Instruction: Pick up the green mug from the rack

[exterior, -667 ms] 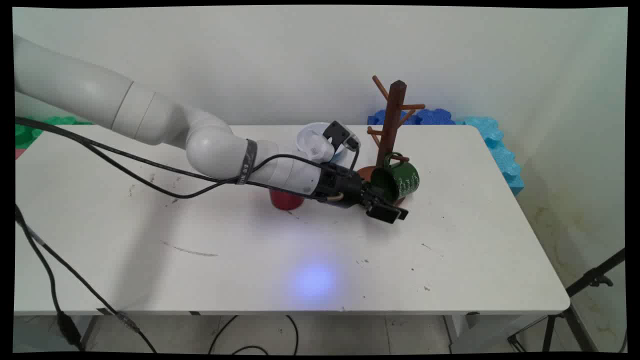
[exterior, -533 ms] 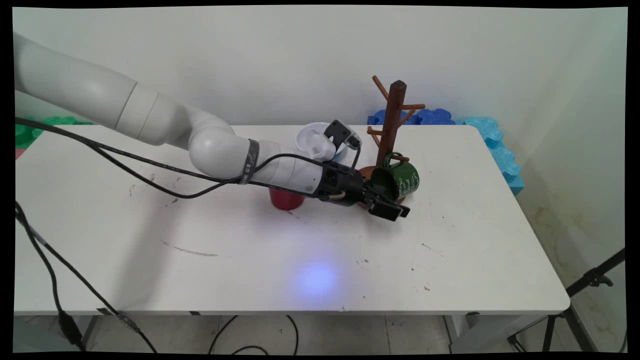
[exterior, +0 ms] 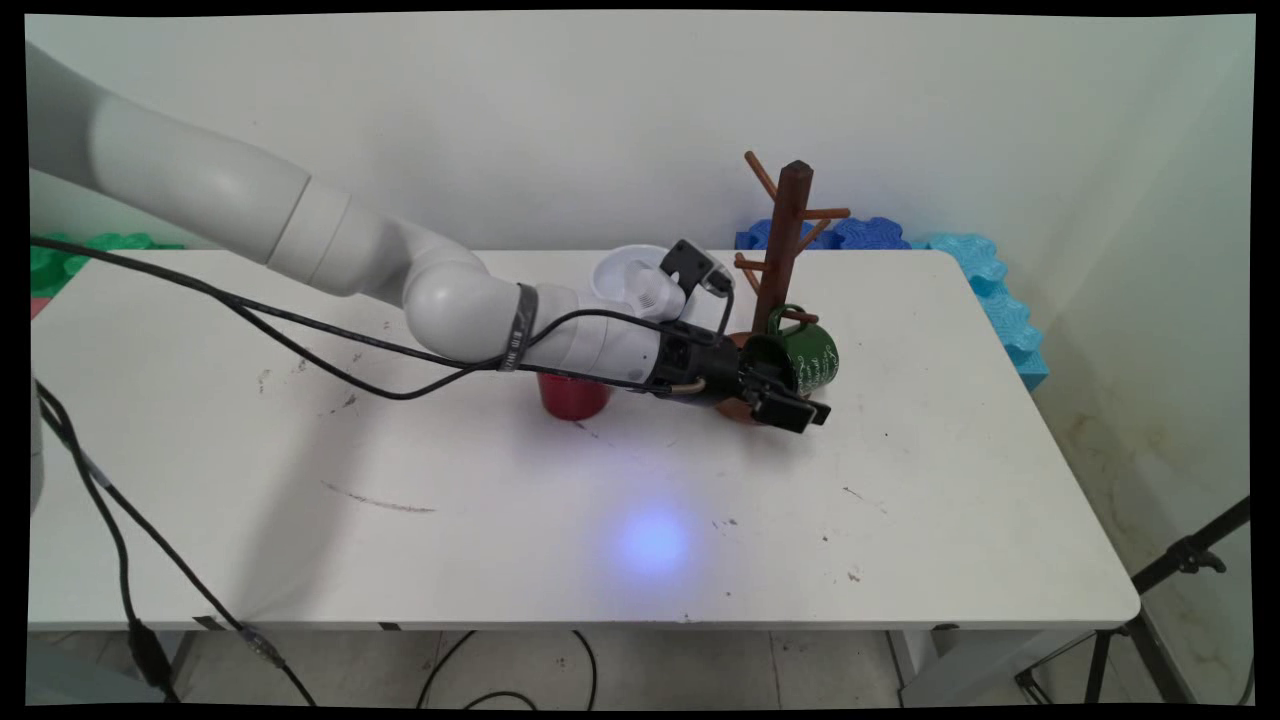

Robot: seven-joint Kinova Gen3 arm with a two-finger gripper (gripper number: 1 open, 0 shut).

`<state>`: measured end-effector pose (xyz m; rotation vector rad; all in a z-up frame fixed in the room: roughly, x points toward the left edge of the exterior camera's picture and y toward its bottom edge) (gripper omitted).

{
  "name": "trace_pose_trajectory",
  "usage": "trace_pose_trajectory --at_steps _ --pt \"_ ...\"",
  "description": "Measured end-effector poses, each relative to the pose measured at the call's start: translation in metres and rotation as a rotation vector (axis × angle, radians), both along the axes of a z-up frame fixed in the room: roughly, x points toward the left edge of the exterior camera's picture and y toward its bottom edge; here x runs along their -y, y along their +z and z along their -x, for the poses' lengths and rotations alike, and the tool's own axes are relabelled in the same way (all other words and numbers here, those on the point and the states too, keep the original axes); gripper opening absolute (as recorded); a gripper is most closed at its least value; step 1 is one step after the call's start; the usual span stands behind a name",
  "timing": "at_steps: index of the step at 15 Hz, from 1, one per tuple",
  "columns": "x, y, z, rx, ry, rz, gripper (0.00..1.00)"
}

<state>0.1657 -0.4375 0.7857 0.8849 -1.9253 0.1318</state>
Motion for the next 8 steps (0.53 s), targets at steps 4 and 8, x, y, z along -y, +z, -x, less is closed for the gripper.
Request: trace_pose_trajectory --at_steps 4,8 --pt "0.007 -0.007 0.004 -0.008 0.002 0.01 1.0" --pt "0.014 -0.011 0.01 -0.02 0.002 0.022 1.0"
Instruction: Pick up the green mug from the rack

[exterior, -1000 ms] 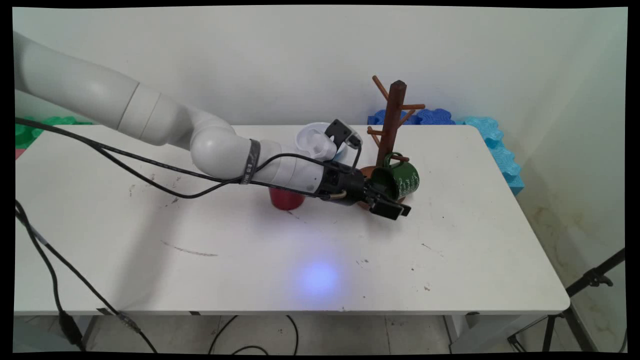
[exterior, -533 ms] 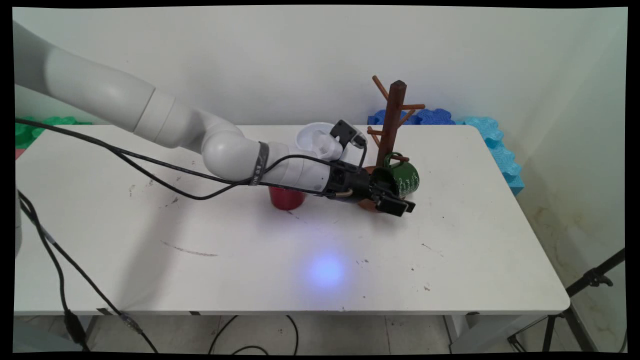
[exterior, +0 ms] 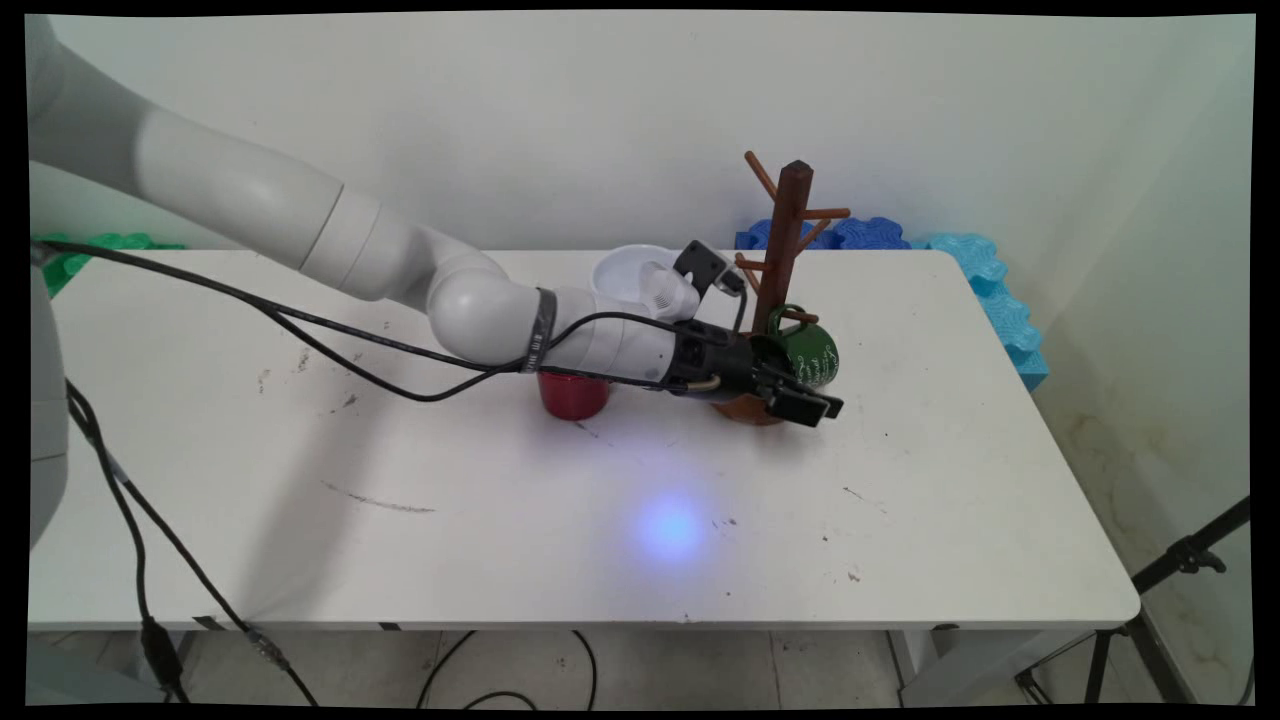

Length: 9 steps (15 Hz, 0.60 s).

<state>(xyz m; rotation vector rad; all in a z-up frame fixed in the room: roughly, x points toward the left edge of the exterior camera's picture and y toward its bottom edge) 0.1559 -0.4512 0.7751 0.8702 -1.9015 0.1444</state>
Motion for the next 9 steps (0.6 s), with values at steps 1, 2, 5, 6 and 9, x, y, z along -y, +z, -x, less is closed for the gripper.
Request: trace_pose_trajectory --at_steps 1,2,5,6,9 --pt "0.0008 -0.0005 0.0008 -0.001 -0.001 0.001 1.0" --pt "0.0015 -0.0011 0.0021 -0.003 -0.003 0.003 1.0" --pt "0.0029 -0.0025 0.0048 -0.005 -0.009 0.008 1.0" --pt "0.0036 -0.0032 0.0056 -0.005 -0.012 0.01 1.0" --pt "0.0052 -0.0048 0.007 -0.003 -0.017 0.017 0.0"
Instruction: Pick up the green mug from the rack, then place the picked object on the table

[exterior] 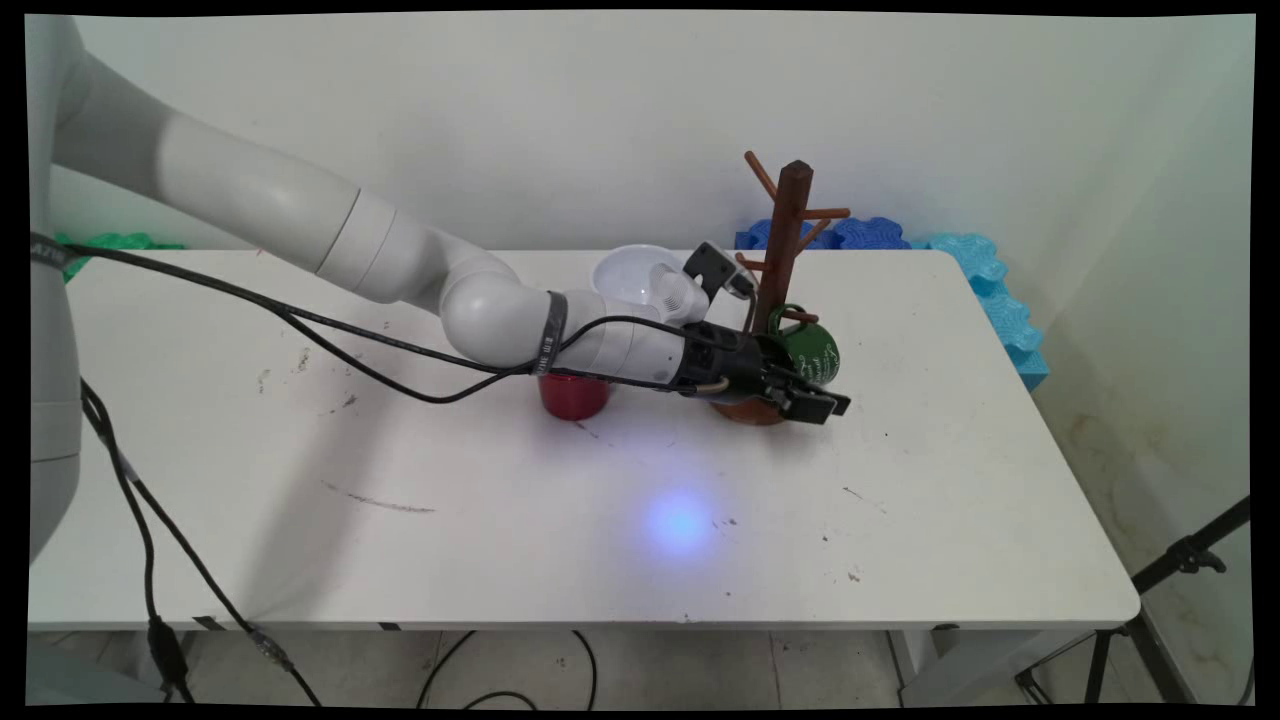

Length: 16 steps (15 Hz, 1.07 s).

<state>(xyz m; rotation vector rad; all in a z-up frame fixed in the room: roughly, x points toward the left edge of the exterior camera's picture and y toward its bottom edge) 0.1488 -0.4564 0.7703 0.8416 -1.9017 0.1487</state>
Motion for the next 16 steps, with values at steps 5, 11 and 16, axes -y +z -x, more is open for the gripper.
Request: trace_pose_trajectory --at_steps 5,11,16 --pt "0.0 0.0 0.0 0.004 -0.01 0.01 0.0" --pt "-0.007 0.005 -0.002 0.006 -0.024 0.019 0.0" --pt "-0.01 0.014 -0.004 0.005 -0.024 0.028 0.0"
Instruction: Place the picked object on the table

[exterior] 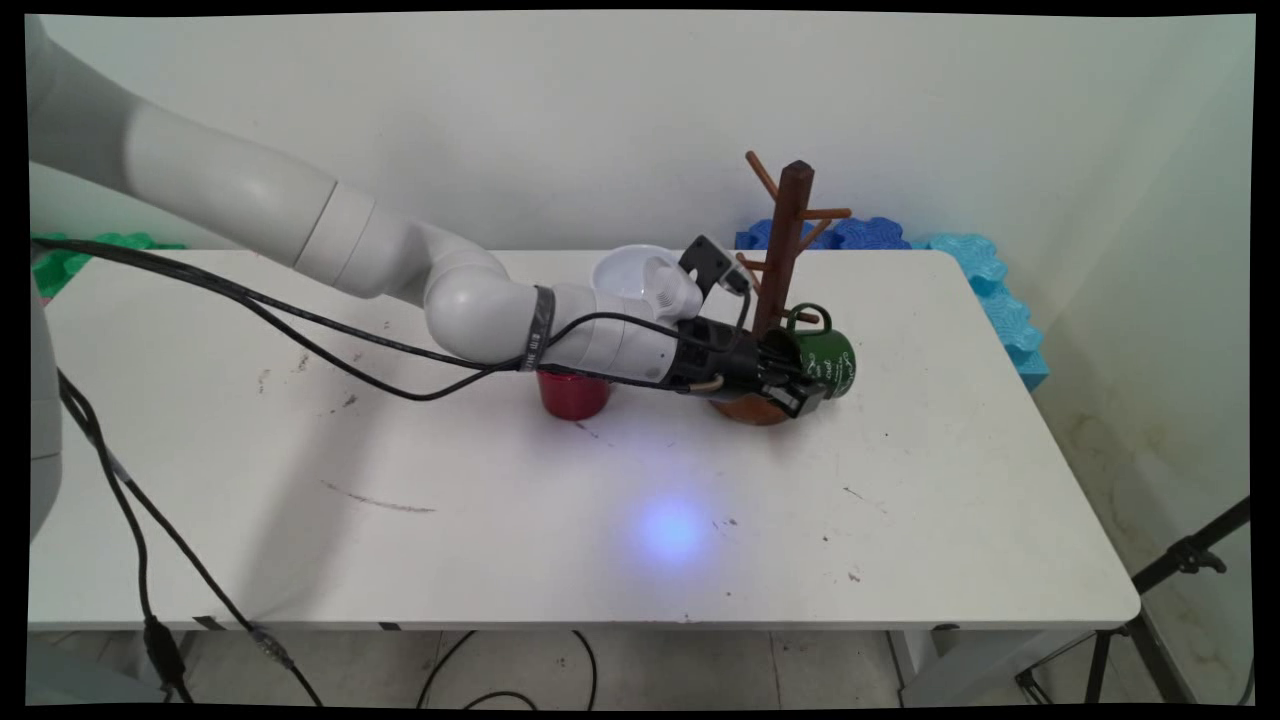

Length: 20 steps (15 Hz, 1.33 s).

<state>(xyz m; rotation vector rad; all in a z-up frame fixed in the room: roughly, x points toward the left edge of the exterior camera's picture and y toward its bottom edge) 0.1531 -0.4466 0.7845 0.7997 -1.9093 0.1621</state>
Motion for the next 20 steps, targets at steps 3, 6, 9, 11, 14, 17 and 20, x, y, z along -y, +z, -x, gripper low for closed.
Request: trace_pose_trajectory --at_steps 3,6,9,11,14,17,20 --pt "0.0 0.01 0.0 -0.007 0.001 0.007 0.0" --pt "-0.002 0.019 0.001 -0.014 -0.005 0.011 0.0" --pt "-0.005 0.03 0.002 -0.02 -0.015 0.01 0.0" --pt "-0.008 0.037 0.003 -0.021 -0.021 0.007 0.0" --pt "-0.015 0.047 0.004 -0.022 -0.035 -0.001 0.0" --pt "-0.024 0.054 0.003 -0.012 -0.051 -0.009 0.0" --pt "-0.039 0.059 -0.003 0.031 -0.076 -0.028 0.0"
